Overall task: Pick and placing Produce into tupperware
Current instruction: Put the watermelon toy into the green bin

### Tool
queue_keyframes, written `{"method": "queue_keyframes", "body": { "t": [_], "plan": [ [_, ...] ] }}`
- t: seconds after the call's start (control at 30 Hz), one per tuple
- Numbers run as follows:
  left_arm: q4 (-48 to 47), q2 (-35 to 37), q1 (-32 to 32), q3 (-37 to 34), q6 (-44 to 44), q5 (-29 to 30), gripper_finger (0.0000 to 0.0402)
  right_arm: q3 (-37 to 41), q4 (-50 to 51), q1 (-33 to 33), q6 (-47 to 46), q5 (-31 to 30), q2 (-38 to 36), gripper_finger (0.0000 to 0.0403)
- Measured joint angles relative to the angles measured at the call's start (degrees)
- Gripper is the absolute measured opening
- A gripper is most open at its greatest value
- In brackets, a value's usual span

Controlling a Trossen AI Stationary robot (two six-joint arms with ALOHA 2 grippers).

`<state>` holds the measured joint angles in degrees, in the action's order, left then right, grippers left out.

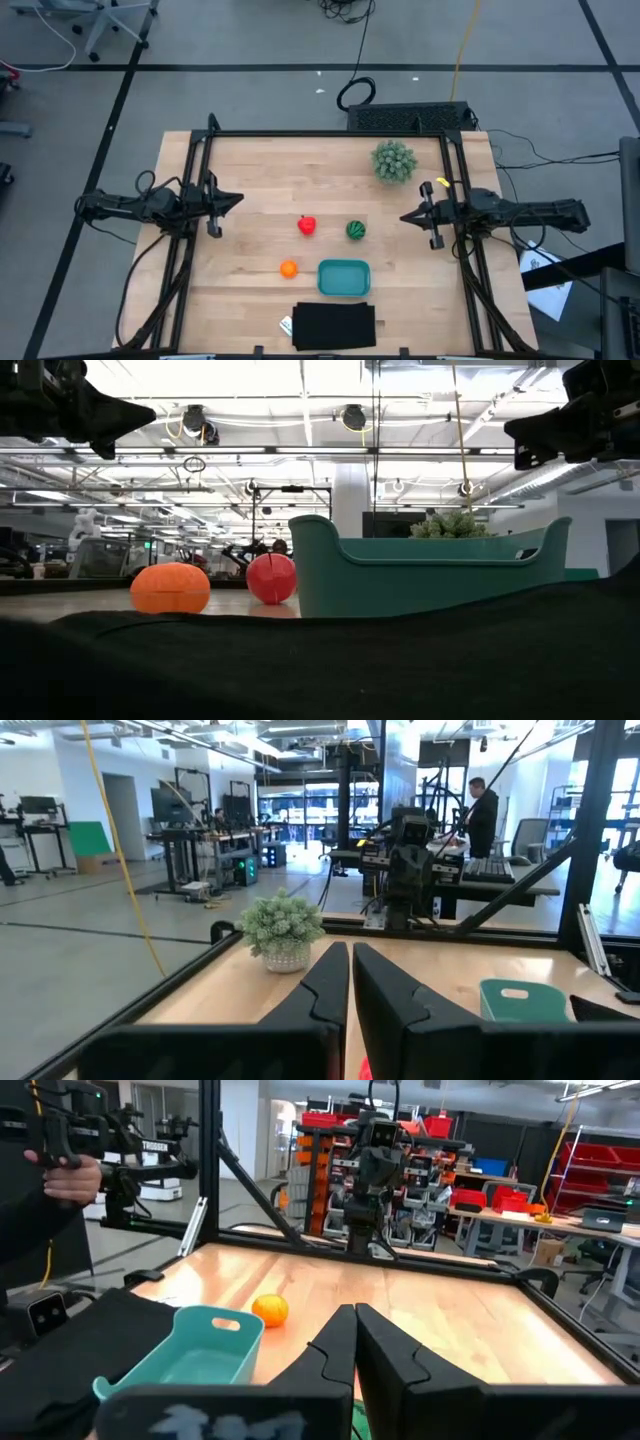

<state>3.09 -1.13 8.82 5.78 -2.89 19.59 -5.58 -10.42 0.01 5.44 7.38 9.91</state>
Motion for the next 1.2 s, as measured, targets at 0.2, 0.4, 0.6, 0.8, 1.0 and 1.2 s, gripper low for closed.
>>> {"method": "queue_keyframes", "body": {
  "t": [0.2, 0.4, 0.6, 0.8, 1.0, 1.2],
  "plan": [
    [0.03, 0.00, 0.00, 0.00, -1.21, 0.00, 0.0024, 0.00, -3.92, 0.00, 1.60, -0.05, 2.73, 0.0000],
    [-1.93, 0.00, 0.00, -0.02, -4.59, 0.00, 0.0024, 0.00, -4.34, -0.01, 1.79, -0.05, 3.04, 0.0000],
    [-2.10, 0.00, 0.00, -0.02, -3.95, -0.02, 0.0024, 0.00, -3.42, 0.00, 0.10, -0.05, 3.14, 0.0000],
    [-2.08, 0.00, 0.00, -0.02, -3.46, -0.02, 0.0024, -0.09, -5.52, 0.00, -1.32, -0.07, 7.67, 0.0000],
    [-2.02, 0.00, -0.01, -0.02, -4.55, -0.02, 0.0024, -4.96, -6.01, -0.02, -3.19, -3.92, 14.66, 0.0000],
    [-0.24, 0.00, 0.00, -0.02, -4.92, 0.00, 0.0024, -11.37, -4.52, -0.02, -3.14, -4.64, 21.54, 0.0000]
  ]
}}
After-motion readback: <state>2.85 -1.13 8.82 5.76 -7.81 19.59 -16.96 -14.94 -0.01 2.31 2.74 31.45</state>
